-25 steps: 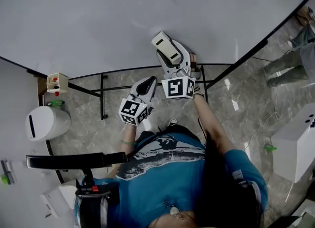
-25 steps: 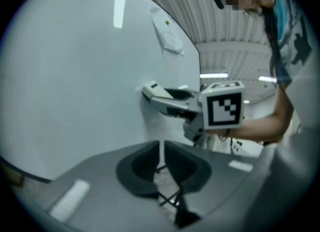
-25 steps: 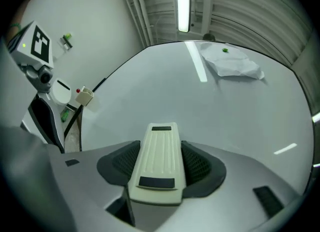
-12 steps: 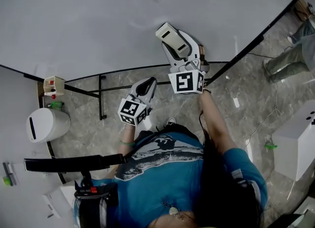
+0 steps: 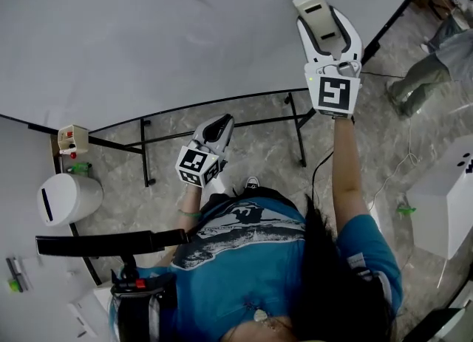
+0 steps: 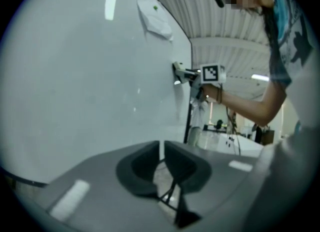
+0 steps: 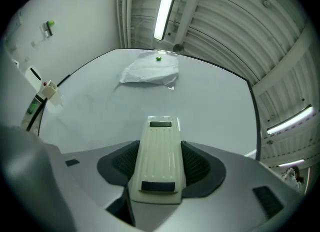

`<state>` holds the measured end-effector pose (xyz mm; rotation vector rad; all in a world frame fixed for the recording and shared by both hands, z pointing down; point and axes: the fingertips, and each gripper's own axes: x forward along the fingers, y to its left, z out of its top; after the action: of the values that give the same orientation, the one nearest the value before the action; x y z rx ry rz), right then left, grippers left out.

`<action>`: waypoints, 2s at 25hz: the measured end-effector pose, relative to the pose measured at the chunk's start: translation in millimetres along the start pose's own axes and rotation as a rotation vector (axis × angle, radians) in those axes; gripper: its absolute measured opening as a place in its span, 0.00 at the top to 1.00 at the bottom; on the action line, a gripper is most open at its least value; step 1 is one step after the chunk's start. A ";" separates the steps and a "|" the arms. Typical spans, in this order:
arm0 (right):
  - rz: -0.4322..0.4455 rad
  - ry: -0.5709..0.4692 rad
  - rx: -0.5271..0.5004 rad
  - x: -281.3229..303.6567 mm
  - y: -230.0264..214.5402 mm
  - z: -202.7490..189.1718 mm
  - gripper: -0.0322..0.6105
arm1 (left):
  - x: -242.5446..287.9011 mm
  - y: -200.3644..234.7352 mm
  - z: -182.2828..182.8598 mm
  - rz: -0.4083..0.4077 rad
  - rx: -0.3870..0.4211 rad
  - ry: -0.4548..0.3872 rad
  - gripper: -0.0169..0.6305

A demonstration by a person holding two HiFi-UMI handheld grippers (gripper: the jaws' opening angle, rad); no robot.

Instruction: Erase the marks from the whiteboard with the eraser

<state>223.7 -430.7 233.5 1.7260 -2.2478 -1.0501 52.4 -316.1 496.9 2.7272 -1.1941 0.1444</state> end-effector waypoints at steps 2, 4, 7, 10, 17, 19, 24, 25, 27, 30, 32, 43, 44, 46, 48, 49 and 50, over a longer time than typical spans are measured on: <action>-0.046 0.011 0.010 -1.1 -29.7 -3.8 0.54 | 2.4 -1.4 0.4 -0.006 0.002 0.001 0.93; -0.093 0.021 0.020 -3.8 -56.3 -11.8 0.54 | 3.6 -0.9 1.1 -0.008 0.003 0.000 0.93; -0.141 0.029 0.064 -6.3 -85.4 -18.1 0.54 | 4.4 0.8 2.7 -0.007 0.006 -0.005 0.93; -0.152 0.031 0.097 -7.2 -96.2 -20.3 0.54 | 4.3 0.9 3.2 -0.007 0.007 -0.006 0.93; -0.184 0.040 0.175 -10.2 -96.0 -28.5 0.54 | 2.6 0.0 -1.6 -0.015 0.006 0.008 0.93; -0.192 0.045 0.198 -10.1 -91.1 -29.3 0.54 | 1.7 1.4 -0.9 -0.013 0.007 0.007 0.93; -0.162 0.047 0.194 -6.0 -52.6 -28.9 0.54 | 0.1 1.2 -2.3 -0.014 0.007 0.013 0.93; -0.152 0.045 0.199 -3.2 -39.4 -25.1 0.54 | -4.0 4.1 -3.5 -0.013 0.005 0.014 0.93; -0.131 0.039 0.215 2.8 -10.7 -15.1 0.54 | -14.4 11.4 -5.1 -0.010 0.000 0.014 0.93; -0.108 0.039 0.224 10.1 28.8 -2.2 0.54 | -28.1 18.7 -2.9 -0.005 -0.006 0.014 0.93; -0.090 0.040 0.222 14.1 55.2 6.5 0.54 | -37.5 22.9 0.3 -0.001 -0.006 0.012 0.93; 0.111 0.077 0.065 25.8 204.7 21.8 0.54 | -74.7 53.3 -3.1 0.053 -0.027 0.012 0.93; 0.140 0.083 0.056 26.2 220.2 21.3 0.54 | -77.7 56.9 -3.3 0.057 -0.027 0.012 0.93; 0.198 0.098 0.044 28.4 252.0 20.1 0.54 | -83.8 65.6 -3.7 0.068 -0.032 0.010 0.93; 0.237 0.112 0.042 30.0 277.9 18.5 0.54 | -88.6 72.7 -4.4 0.078 -0.039 0.006 0.93; 0.242 0.117 0.043 30.2 285.8 17.7 0.54 | -90.0 74.7 -4.7 0.080 -0.041 0.005 0.93; 0.240 0.120 0.044 30.3 290.0 17.0 0.54 | -90.8 75.7 -4.9 0.081 -0.043 0.004 0.93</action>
<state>-28.4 -418.2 380.6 1.4448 -2.3440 -0.8294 -64.9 -300.3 496.1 2.6422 -1.2921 0.1329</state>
